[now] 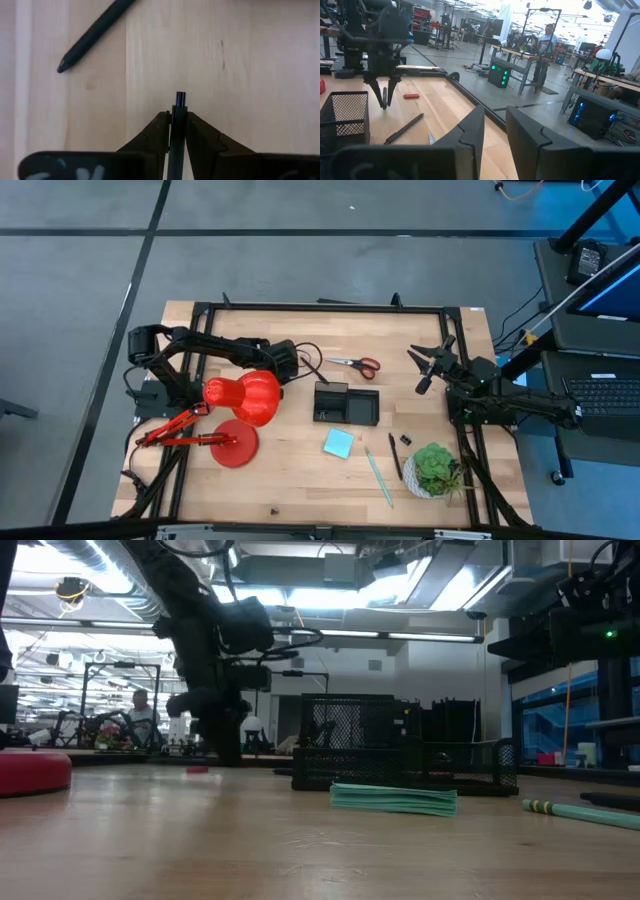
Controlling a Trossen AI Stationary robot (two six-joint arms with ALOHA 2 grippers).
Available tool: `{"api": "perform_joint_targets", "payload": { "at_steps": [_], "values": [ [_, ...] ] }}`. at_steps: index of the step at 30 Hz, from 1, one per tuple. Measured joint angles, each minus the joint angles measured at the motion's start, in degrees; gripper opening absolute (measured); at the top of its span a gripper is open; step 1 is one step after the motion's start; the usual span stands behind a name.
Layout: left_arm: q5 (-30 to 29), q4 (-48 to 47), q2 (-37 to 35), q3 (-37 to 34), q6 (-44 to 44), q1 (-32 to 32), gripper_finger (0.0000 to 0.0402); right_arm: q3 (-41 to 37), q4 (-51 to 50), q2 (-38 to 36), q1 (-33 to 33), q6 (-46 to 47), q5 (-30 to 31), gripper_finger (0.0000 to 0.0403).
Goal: Pick and place office supplies into organizer
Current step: Put the top left black pen into the black desk organizer
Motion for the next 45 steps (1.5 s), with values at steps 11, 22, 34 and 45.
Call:
{"api": "perform_joint_targets", "payload": {
  "at_steps": [11,22,34,45],
  "values": [
    [2.02,1.04,-12.56,2.09,2.38,-2.36,0.0054,0.0,0.0,-0.01,0.0,0.11,0.0,0.0084],
    [17.29,20.11,-16.39,2.09,4.51,-4.02,0.0054,0.01,0.0,0.0,0.0,0.15,0.0,0.0084],
    [17.63,38.82,-14.74,2.22,-3.35,-4.44,0.0054,0.02,0.02,0.0,0.0,0.15,-0.02,0.0084],
    [17.27,63.43,0.58,2.17,-15.83,-5.16,0.0054,0.0,0.07,0.0,0.02,0.15,-0.02,0.0084]
  ]
}}
